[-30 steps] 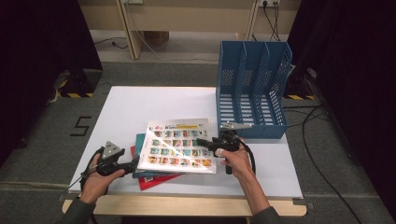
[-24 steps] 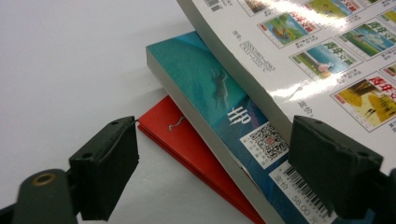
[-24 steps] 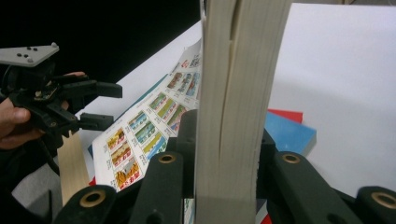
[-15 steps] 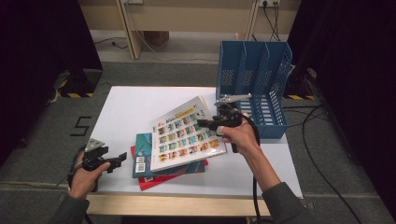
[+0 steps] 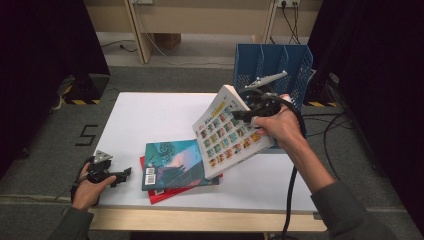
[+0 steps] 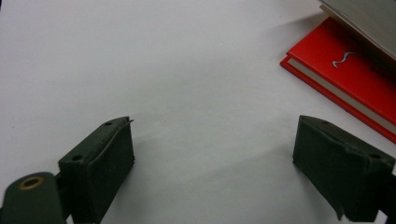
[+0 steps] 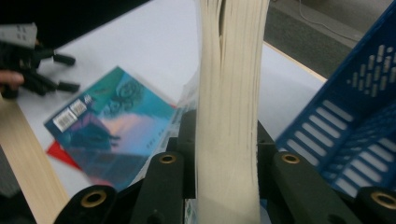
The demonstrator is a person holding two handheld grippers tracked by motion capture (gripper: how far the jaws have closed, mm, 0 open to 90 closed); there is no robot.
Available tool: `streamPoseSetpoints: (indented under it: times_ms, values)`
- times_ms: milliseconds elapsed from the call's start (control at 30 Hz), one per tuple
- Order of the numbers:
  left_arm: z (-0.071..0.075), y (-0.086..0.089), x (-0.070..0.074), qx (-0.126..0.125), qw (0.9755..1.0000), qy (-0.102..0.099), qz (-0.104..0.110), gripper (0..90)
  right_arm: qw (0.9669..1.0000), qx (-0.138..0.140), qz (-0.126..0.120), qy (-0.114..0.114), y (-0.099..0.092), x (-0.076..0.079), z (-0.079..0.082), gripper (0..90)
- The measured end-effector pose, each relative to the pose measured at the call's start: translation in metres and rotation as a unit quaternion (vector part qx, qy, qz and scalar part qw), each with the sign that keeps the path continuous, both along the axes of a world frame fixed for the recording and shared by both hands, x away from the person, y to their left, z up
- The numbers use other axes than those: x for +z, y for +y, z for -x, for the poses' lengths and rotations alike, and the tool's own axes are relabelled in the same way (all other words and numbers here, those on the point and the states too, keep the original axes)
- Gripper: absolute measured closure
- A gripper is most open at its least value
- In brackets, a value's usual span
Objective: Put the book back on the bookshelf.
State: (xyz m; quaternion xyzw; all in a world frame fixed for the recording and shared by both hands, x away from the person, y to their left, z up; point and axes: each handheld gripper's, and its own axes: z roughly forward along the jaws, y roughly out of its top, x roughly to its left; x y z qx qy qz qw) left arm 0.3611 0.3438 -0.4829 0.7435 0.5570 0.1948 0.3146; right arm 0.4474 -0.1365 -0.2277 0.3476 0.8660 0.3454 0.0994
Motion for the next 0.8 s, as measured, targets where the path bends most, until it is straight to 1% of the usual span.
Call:
streamPoseSetpoints:
  times_ms: [33, 67, 100, 133, 167, 200, 233, 267, 367, 400, 467, 500, 533, 567, 667, 733, 800]
  values:
    - [0.0, 0.0, 0.0, -0.001, 1.0, -0.001, 0.001, 11.2, 1.0, -0.005, 0.006, -0.001, -0.001, 0.004, 0.002, 74.0]
    - [0.0, 0.001, 0.0, -0.002, 1.0, -0.001, 0.001, 11.1, 0.9998, -0.004, 0.014, -0.01, -0.002, 0.008, 0.004, 73.9]
    - [0.0, 0.001, 0.0, -0.003, 1.0, -0.001, 0.001, 11.1, 0.9996, 0.0, 0.026, -0.011, -0.004, 0.014, 0.006, 73.9]
    - [0.0, 0.001, 0.0, -0.003, 1.0, -0.001, 0.001, 11.0, 0.9988, 0.0, 0.047, -0.017, -0.007, 0.019, 0.01, 73.9]
    - [0.0, 0.001, 0.0, -0.004, 1.0, -0.001, 0.0, 11.0, 0.9988, 0.0, 0.047, -0.017, -0.007, 0.019, 0.01, 73.9]
    - [0.0, 0.001, 0.0, -0.004, 1.0, -0.001, 0.001, 10.9, 0.9974, -0.006, 0.069, -0.018, -0.01, 0.023, 0.013, 73.9]
    - [0.0, 0.001, 0.0, -0.004, 1.0, -0.001, 0.001, 10.8, 0.9967, -0.014, 0.079, -0.014, -0.013, 0.024, 0.014, 73.9]
    - [0.0, 0.001, 0.0, -0.004, 1.0, -0.001, 0.001, 10.8, 0.9967, -0.014, 0.079, -0.014, -0.013, 0.024, 0.014, 73.9]
    - [0.0, 0.001, 0.0, -0.004, 1.0, -0.001, 0.001, 10.7, 0.9953, -0.02, 0.095, -0.009, -0.019, 0.022, 0.014, 73.9]
    - [-0.001, 0.001, -0.001, -0.003, 1.0, -0.001, 0.001, 10.6, 0.9953, -0.021, 0.095, 0.003, -0.022, 0.018, 0.015, 73.9]
    - [-0.001, 0.001, -0.001, -0.003, 1.0, -0.001, 0.001, 10.5, 0.9953, -0.02, 0.095, 0.005, -0.023, 0.016, 0.015, 73.9]
    - [-0.001, 0.001, -0.001, -0.003, 1.0, -0.001, 0.001, 10.3, 0.9951, -0.018, 0.097, 0.012, -0.024, 0.012, 0.015, 73.8]
    - [-0.001, 0.001, -0.001, -0.003, 1.0, -0.001, 0.001, 10.3, 0.9947, -0.019, 0.098, 0.024, -0.024, 0.004, 0.014, 73.8]
    - [-0.001, 0.001, -0.001, -0.003, 1.0, -0.001, 0.001, 10.3, 0.9947, -0.019, 0.098, 0.024, -0.024, 0.004, 0.014, 73.8]
    - [-0.001, 0.0, -0.001, -0.003, 1.0, -0.003, 0.001, 10.1, 0.9939, -0.009, 0.103, 0.037, -0.019, -0.012, 0.009, 73.6]
    - [-0.001, 0.0, -0.001, -0.002, 1.0, -0.002, 0.001, 10.0, 0.9935, -0.013, 0.106, 0.04, -0.015, -0.013, 0.006, 73.4]
    - [-0.001, 0.0, -0.001, -0.003, 1.0, -0.002, 0.002, 9.9, 0.9929, -0.015, 0.107, 0.049, -0.009, -0.013, 0.003, 72.7]
